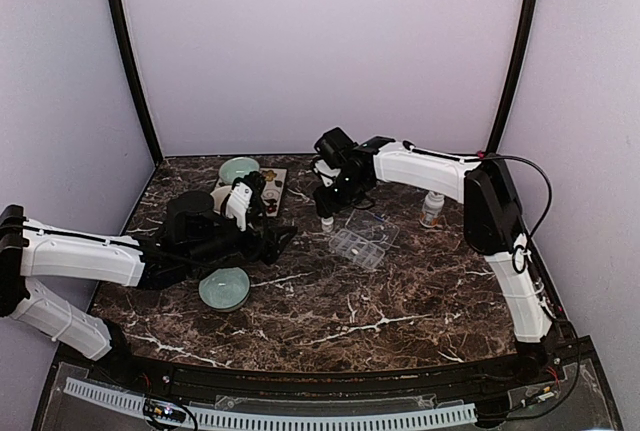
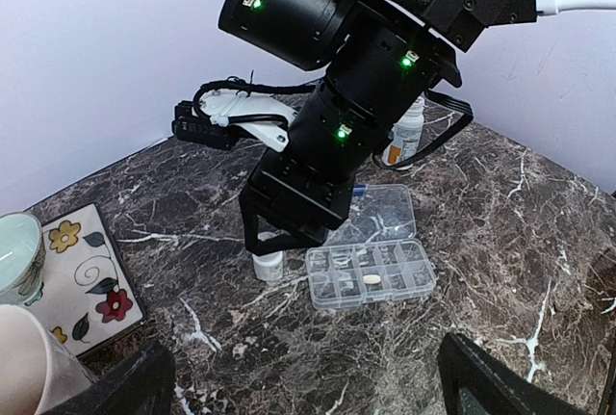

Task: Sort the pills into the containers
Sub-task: Pick up the pill bottle from the center of the board, then pass from the right arm to the left, then unscrew the lid of the pill bottle.

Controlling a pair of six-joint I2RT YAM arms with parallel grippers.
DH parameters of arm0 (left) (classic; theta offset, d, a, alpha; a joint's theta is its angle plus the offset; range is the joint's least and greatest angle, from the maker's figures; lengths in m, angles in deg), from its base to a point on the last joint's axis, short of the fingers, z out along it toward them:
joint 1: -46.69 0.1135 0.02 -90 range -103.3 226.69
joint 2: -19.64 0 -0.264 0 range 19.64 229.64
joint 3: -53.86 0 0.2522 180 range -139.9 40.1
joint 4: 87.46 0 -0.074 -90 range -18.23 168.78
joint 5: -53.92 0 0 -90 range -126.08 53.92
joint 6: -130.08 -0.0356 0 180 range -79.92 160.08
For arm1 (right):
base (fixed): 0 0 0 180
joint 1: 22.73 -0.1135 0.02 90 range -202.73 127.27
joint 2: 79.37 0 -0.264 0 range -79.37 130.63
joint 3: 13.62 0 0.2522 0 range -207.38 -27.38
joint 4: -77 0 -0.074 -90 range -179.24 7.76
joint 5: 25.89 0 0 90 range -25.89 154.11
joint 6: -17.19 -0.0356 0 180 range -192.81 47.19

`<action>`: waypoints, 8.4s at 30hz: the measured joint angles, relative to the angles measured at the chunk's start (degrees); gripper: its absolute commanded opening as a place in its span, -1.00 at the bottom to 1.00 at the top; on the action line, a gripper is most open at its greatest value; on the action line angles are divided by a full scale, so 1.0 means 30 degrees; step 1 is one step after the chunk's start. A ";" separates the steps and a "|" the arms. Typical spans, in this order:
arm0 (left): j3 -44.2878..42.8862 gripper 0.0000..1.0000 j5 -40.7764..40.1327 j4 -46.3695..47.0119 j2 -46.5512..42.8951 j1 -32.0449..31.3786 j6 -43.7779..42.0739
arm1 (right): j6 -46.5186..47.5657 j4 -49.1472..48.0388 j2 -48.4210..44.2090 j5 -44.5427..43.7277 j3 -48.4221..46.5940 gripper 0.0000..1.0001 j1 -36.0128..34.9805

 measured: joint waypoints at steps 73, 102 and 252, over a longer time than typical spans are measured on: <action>-0.3796 0.96 1.1431 0.0765 0.1756 0.1290 -0.0168 | -0.2652 -0.8298 -1.6874 1.0010 1.5540 -0.79 -0.0372; -0.5588 0.39 1.8367 0.4116 0.3789 0.2331 0.5814 | -0.5916 -1.3595 -1.8302 1.2866 1.7930 -0.84 -0.0393; -0.7395 -0.92 1.8622 -0.2718 0.1290 0.2718 0.0146 | -0.5901 -1.3398 -2.0538 0.8386 1.7354 0.16 -0.1916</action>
